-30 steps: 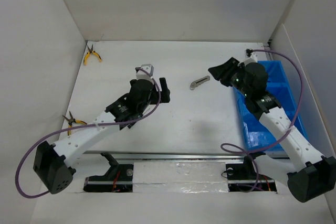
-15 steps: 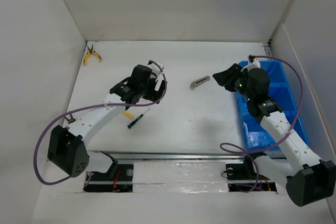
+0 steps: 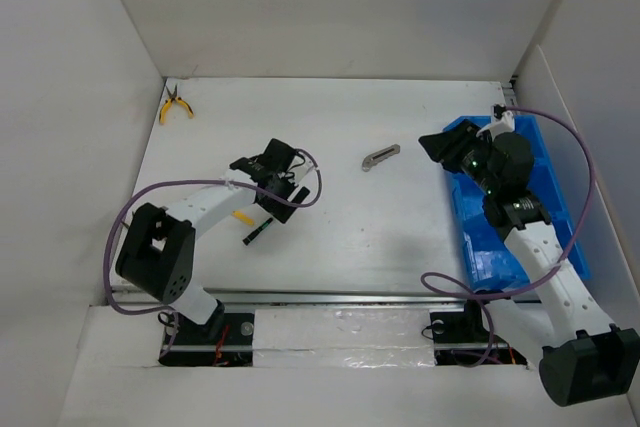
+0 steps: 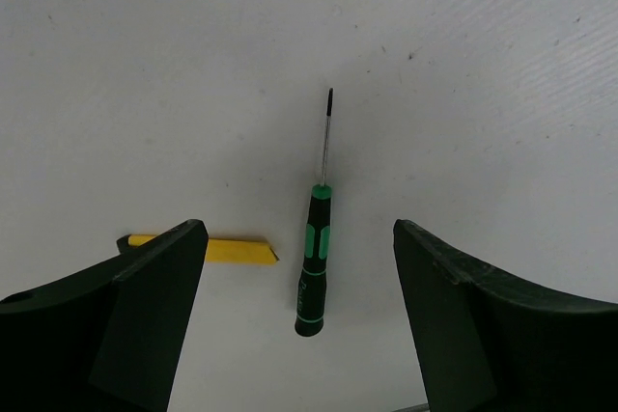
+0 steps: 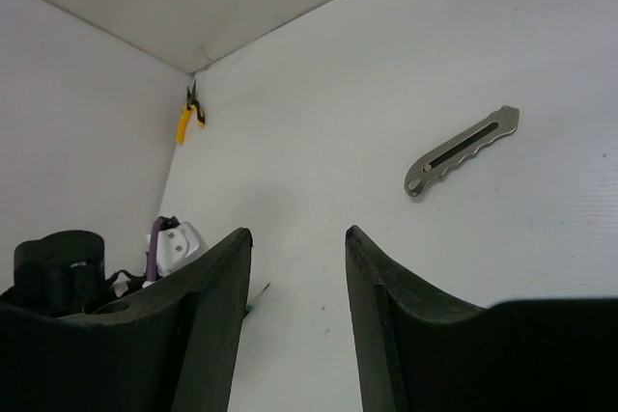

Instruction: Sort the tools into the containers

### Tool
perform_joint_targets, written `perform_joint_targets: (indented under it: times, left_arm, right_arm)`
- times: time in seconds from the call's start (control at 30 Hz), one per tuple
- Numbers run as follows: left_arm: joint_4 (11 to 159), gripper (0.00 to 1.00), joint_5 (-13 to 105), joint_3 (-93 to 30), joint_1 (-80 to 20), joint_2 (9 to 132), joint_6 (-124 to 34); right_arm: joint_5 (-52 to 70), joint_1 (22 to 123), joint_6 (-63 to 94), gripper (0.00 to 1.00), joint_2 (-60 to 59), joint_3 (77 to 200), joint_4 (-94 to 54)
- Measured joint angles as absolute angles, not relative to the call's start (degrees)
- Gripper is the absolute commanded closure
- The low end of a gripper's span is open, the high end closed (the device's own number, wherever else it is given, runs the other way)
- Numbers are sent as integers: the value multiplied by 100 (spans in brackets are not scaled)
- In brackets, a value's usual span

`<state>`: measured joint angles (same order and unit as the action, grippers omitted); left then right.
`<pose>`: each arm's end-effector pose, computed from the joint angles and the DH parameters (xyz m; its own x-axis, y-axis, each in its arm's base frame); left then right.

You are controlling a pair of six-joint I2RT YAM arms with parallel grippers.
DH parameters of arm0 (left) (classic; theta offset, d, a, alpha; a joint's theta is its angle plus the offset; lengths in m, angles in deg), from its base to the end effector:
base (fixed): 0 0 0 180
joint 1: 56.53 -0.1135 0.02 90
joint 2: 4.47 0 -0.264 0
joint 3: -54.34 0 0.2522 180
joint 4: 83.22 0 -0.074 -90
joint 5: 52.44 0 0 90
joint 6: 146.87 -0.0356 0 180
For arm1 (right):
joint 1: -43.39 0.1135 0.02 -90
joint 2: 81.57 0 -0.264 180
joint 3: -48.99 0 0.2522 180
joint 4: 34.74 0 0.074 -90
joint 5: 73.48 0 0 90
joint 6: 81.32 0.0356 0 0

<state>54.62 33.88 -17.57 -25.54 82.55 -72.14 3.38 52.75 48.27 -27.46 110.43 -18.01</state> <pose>0.2660 -0.1571 0.2193 -0.5682 0.6479 -0.5074 0.6569 0.7284 0.1945 0.2183 0.0442 0.3418 -0.3661 0.5686 -0.7366 -0.1899 0.7293 0.6573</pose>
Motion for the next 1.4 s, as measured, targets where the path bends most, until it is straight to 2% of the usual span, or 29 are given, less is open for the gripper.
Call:
perform_joint_targets:
  times: [0.2,0.43,0.6,0.73,0.8,0.87,0.93,1.07,1.3,1.4]
  left_arm:
    - [5248,30,3432,-1801,-2578,8426,-7247]
    - [5300,30,3427,-1753,-2578,8474,-7262]
    - [5291,29,3473,-1764,-2578,8941,-7262]
    - [5283,32,3506,-1755,-2578,9180,-7280]
    - [5285,41,3519,-1755,-2578,9184,-7291]
    - [5283,44,3526,-1761,-2578,9208,-7295]
    - [5270,55,3537,-1770,-2578,9223,-7289]
    - [5263,67,3563,-1781,-2578,9258,-7278]
    - [5191,100,3508,-1917,-2618,9411,-7221]
    - [5138,100,3425,-2050,-2644,9538,-7195]
  right_arm:
    - [154,5186,4827,51,-2738,10962,-1801]
    - [82,5057,4832,51,-2738,10944,-1819]
    - [-6,5052,4840,51,-2716,10859,-1937]
    - [-47,5006,4847,51,-2709,10859,-1994]
    - [-49,4991,4854,51,-2709,10859,-2009]
    - [-51,4982,4854,51,-2709,10859,-2020]
    - [-51,4980,4854,51,-2709,10853,-2024]
    - [-67,4963,4856,51,-2685,10815,-2046]
    - [-115,4895,4856,51,-2589,10765,-2079]
    - [-169,4856,4860,52,-2545,10765,-2138]
